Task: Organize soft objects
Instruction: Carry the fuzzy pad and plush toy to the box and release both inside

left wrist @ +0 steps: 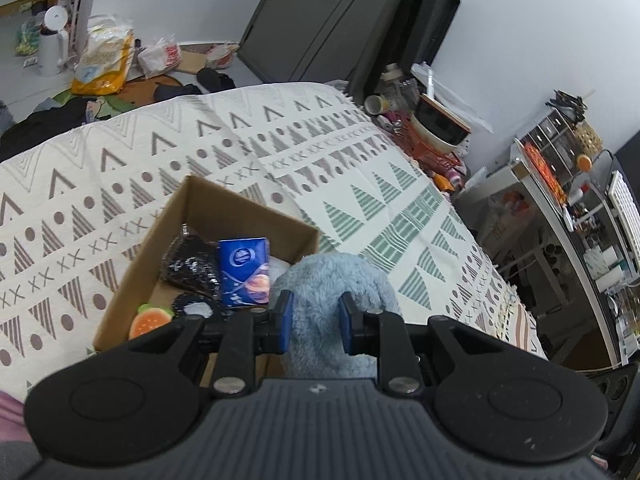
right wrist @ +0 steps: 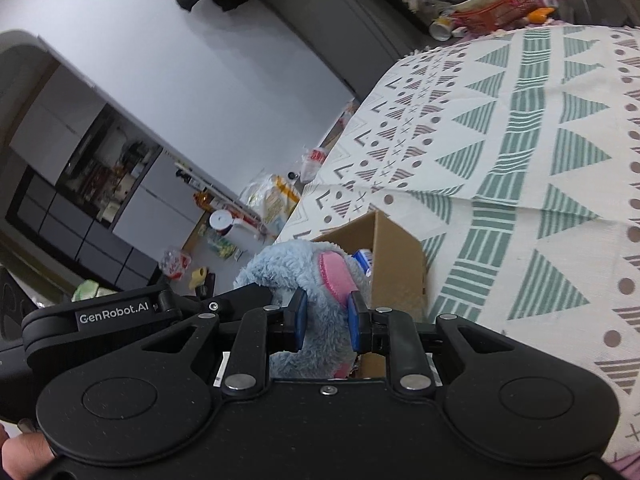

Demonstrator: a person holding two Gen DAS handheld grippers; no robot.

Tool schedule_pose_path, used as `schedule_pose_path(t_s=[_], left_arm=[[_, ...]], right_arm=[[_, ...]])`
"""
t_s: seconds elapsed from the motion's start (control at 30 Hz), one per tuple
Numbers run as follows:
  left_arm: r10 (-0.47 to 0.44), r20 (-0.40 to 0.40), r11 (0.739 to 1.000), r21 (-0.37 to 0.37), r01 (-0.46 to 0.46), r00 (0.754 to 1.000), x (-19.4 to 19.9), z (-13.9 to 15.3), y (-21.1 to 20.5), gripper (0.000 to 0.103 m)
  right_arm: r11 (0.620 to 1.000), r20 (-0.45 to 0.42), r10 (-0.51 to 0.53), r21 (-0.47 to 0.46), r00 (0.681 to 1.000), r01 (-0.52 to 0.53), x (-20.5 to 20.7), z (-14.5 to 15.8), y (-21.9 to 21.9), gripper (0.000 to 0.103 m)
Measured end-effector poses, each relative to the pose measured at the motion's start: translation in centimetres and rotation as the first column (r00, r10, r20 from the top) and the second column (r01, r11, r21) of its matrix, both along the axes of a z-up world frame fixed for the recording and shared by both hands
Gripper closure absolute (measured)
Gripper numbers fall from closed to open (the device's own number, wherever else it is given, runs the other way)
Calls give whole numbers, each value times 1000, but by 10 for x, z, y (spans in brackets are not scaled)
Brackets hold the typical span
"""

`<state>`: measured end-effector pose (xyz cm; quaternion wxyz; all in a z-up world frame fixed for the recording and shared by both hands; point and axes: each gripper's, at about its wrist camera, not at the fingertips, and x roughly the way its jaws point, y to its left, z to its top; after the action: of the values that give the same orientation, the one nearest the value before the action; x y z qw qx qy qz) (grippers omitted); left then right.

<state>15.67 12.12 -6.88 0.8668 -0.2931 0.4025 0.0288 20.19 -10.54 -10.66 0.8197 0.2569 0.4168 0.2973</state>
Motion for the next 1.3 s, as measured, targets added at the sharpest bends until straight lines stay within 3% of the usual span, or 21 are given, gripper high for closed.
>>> schedule_pose_path(t_s=[0.23, 0.53, 0.7, 0.87, 0.93, 1.03, 1.13, 1.3], left_arm=[[21, -19, 1000, -13, -22, 1000, 1, -17, 21, 81], [35, -103, 999, -14, -36, 994, 9, -45, 37, 79], [42, -153, 999, -18, -46, 987, 12, -54, 43, 73], [57, -181, 998, -11, -60, 982, 11, -52, 43, 67], [62, -182, 998, -6, -64, 981, 11, -49, 43, 58], [64, -166, 998, 24, -61, 984, 9, -41, 38, 54], [55, -153, 996, 73, -44, 987, 8, -33, 30, 50], [20, -138, 996, 87, -8, 990, 5, -20, 18, 48]], right_arm=[[998, -3, 45, -45, 999, -45, 1, -8, 24, 82], [991, -27, 57, -121, 998, -60, 2, -20, 45, 78], [991, -53, 28, -130, 998, -35, 0, -21, 40, 51], [993, -63, -10, -120, 998, 3, -2, -18, 26, 50], [993, -68, -25, -118, 997, 17, -5, -15, 19, 46], [991, -64, -36, -134, 997, 27, -7, -13, 15, 41], [987, -63, -52, -155, 997, 41, -10, -10, 9, 34], [980, -54, -94, -184, 994, 83, -19, -1, -10, 26]])
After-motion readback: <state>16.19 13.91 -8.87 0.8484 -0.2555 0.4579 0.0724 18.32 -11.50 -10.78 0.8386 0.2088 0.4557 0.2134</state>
